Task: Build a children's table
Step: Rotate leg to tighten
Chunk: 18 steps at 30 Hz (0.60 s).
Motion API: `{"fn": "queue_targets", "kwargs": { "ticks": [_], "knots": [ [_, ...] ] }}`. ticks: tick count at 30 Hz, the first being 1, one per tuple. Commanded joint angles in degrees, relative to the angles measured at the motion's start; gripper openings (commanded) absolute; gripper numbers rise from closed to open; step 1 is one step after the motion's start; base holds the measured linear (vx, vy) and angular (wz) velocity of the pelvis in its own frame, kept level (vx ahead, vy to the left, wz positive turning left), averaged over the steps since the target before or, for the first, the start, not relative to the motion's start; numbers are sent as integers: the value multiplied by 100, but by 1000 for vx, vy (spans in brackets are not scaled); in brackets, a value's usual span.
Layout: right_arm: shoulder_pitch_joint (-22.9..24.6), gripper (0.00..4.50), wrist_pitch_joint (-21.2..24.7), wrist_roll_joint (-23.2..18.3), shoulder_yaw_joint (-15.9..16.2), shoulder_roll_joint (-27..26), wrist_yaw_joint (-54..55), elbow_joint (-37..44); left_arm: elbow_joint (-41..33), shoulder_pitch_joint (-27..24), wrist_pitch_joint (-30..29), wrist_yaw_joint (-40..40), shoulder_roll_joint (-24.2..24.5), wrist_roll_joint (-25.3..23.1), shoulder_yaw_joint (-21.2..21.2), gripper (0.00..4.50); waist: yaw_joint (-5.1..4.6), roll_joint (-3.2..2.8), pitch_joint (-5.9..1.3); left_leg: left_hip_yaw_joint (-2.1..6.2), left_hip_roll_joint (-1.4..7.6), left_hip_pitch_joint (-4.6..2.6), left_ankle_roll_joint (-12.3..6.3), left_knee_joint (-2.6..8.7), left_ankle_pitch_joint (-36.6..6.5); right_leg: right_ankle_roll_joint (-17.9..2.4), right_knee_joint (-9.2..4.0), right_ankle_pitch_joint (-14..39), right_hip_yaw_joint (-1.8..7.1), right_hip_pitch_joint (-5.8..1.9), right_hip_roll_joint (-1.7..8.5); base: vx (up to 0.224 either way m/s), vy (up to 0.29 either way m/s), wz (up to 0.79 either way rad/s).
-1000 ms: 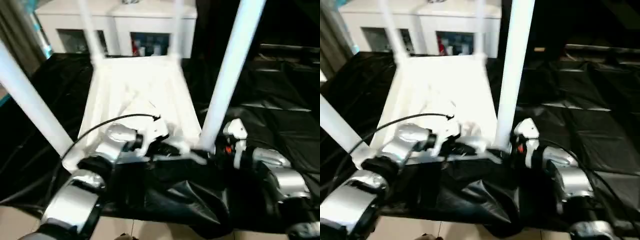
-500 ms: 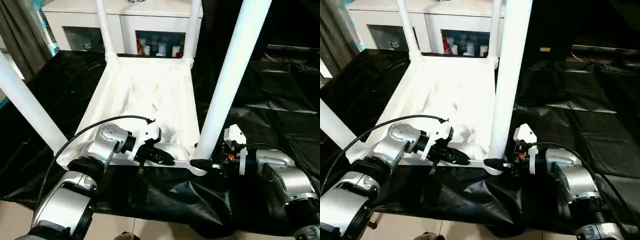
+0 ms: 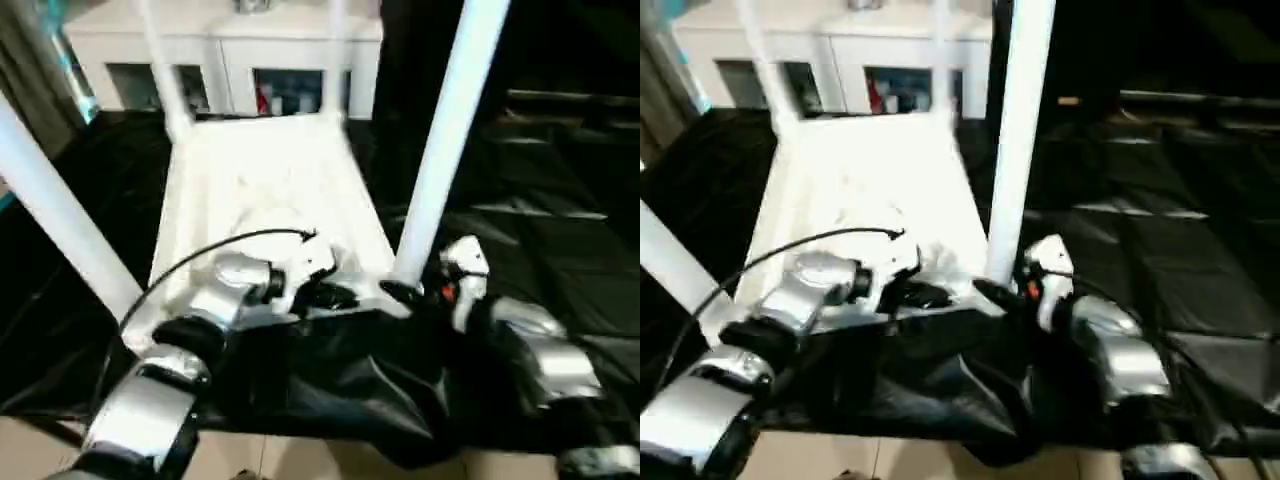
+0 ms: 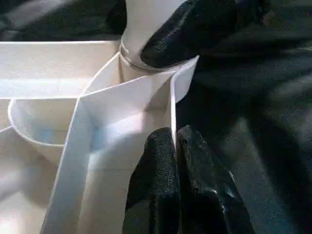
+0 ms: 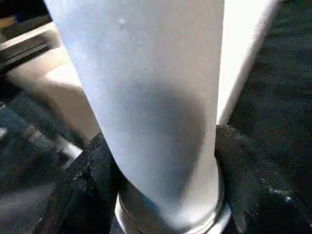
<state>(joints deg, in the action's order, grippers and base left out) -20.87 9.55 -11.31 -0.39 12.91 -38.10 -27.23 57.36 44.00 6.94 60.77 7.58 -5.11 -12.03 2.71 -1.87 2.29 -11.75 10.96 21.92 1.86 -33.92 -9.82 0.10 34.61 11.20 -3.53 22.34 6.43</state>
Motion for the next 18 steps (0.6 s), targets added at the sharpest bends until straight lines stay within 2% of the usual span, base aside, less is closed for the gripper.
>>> {"fn": "queue_targets", "kwargs": {
  "ticks": [1,4,6,7,8,10,11,12,14,16,17,18],
  "knots": [
    [-11,252,251,286,115,-357,827,-516,-37,235,20,-614,-464,136,147,0,-17,78,-276,167,215,-149,97,495,-2090,-988,-562,2266,178,-130,254,0,0,0],
    [-150,252,201,321,30,-646,1273,-730,39,273,51,-946,-634,70,107,0,-78,47,-278,169,213,-143,137,513,-2164,-1000,-565,2061,184,-118,231,0,0,0],
    [-314,252,20,361,145,-883,1358,-899,26,264,119,-1047,-822,-40,-3,0,-116,44,-288,169,205,-134,102,511,-2202,-1028,-563,1950,182,-122,230,0,0,0],
    [-316,287,-6,374,172,-880,1335,-897,25,263,128,-1047,-825,-49,-12,0,-108,15,-294,173,206,-134,90,513,-2190,-1025,-560,1908,180,-135,231,0,0,0],
    [-315,322,-57,401,225,-865,1291,-889,26,263,149,-1049,-821,-63,-27,0,-105,16,-296,158,211,-140,53,507,-2172,-1038,-565,1788,188,-128,229,0,0,0],
    [-266,322,-154,456,305,-782,1149,-760,19,247,196,-934,-795,-68,-61,0,-103,23,-308,155,207,-122,-4,506,-2064,-1067,-547,1602,187,-156,225,0,0,0],
    [-182,342,-271,411,308,-604,770,-536,-1,208,296,-656,-712,-53,-101,0,-98,2,-313,149,203,-119,-41,506,-1994,-1068,-550,1497,181,-164,222,0,0,0],
    [-169,357,-298,399,303,-566,698,-498,-3,201,316,-600,-694,-51,-107,0,-91,7,-330,145,207,-113,-98,491,-1903,-1093,-532,1324,184,-188,225,0,0,0],
    [-103,365,-324,335,327,-388,358,-345,-21,176,355,-435,-626,-35,-129,0,-78,5,-338,135,207,-102,-195,477,-1729,-1194,-505,1033,183,-197,228,0,0,0],
    [80,365,-278,188,401,-4,-325,4,-51,143,410,-290,-518,-28,-149,0,-35,23,-352,127,213,-101,-337,448,-1548,-1248,-483,768,178,-230,230,0,0,0],
    [265,365,-245,52,424,382,-875,304,-62,126,449,-206,-437,-36,-157,0,-5,23,-345,119,214,-89,-437,437,-1432,-1286,-474,648,172,-250,231,0,0,0],
    [373,365,-214,-36,388,612,-1143,458,-57,124,468,-183,-394,-42,-151,0,65,24,-348,106,230,-95,-532,416,-1344,-1297,-466,581,172,-249,231,0,0,0]
  ]
}}
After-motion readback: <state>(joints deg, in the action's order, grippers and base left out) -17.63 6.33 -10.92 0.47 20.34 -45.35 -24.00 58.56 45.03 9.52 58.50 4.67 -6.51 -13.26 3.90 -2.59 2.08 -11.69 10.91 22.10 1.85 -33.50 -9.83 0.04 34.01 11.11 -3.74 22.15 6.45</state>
